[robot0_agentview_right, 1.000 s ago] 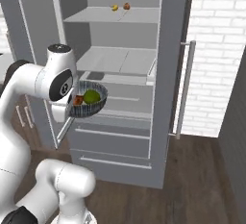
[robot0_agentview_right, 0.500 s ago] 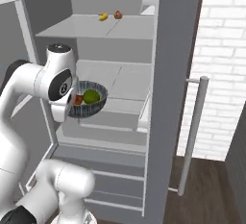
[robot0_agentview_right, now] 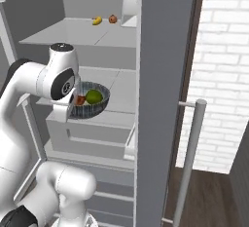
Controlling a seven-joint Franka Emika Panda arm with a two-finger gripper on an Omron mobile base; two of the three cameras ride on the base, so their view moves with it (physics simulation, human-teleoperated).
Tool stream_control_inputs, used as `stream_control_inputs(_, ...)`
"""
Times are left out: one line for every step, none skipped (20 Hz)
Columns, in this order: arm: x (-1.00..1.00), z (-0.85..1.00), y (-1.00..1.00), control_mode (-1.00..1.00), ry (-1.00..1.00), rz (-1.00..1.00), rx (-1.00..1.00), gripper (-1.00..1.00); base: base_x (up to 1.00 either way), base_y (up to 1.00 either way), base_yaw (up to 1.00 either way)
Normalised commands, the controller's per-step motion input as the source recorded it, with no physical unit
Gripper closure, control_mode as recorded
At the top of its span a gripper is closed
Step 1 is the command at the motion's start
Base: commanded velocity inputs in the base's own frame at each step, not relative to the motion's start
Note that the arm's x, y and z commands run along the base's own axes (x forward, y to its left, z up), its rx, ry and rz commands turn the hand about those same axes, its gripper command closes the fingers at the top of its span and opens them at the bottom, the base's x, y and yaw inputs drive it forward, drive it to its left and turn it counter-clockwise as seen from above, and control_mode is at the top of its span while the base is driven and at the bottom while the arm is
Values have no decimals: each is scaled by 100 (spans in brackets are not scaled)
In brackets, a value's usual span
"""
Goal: Pick the chicken drumstick and lime from their plates and place them in the bowl. Then put the bowl in the fridge.
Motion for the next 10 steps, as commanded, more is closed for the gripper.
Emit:
stream_control_inputs(0,0,0,100,0,0,0,100,31,0,22)
stream_control_inputs(0,0,0,100,0,0,0,100,34,0,22)
stream_control_inputs(0,0,0,100,0,0,0,100,28,-15,18)
stream_control_inputs(0,0,0,100,0,0,0,100,41,-24,18)
stream_control_inputs(0,0,0,100,0,0,0,100,59,-31,14)
stream_control_inputs(0,0,0,100,0,0,0,100,54,-30,10)
stream_control_inputs(0,0,0,100,0,0,0,100,63,-28,5)
stream_control_inputs(0,0,0,100,0,0,0,100,56,-21,4)
stream_control_inputs(0,0,0,100,0,0,0,100,50,-17,3)
stream_control_inputs(0,0,0,100,0,0,0,100,14,-20,3)
